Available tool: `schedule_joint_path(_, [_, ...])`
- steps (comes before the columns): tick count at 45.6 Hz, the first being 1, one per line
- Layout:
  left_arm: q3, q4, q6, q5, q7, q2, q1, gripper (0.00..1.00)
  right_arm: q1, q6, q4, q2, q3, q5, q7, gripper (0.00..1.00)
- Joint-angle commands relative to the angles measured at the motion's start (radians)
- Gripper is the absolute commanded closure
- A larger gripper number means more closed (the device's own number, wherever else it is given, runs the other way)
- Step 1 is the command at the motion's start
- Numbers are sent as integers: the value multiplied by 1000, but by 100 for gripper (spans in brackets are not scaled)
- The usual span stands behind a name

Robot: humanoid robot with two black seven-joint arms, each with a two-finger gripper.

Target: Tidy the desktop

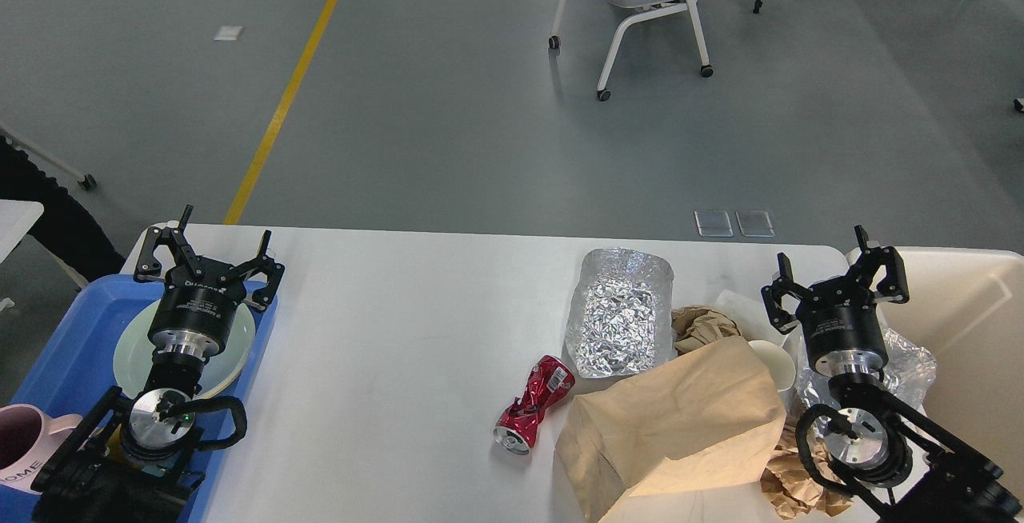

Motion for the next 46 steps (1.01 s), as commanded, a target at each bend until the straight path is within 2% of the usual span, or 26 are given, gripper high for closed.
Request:
schedule_joint_path(1, [0,0,0,0,0,0,0,4,1,0,0,0,0,0,0,0])
schedule_joint_path(32, [-2,0,0,0,0,0,1,4,12,2,-18,-6,20,11,-9,0])
schedule_joint_path(46, [-2,0,0,0,0,-2,1,4,13,-1,-18,-126,38,11,-23,0])
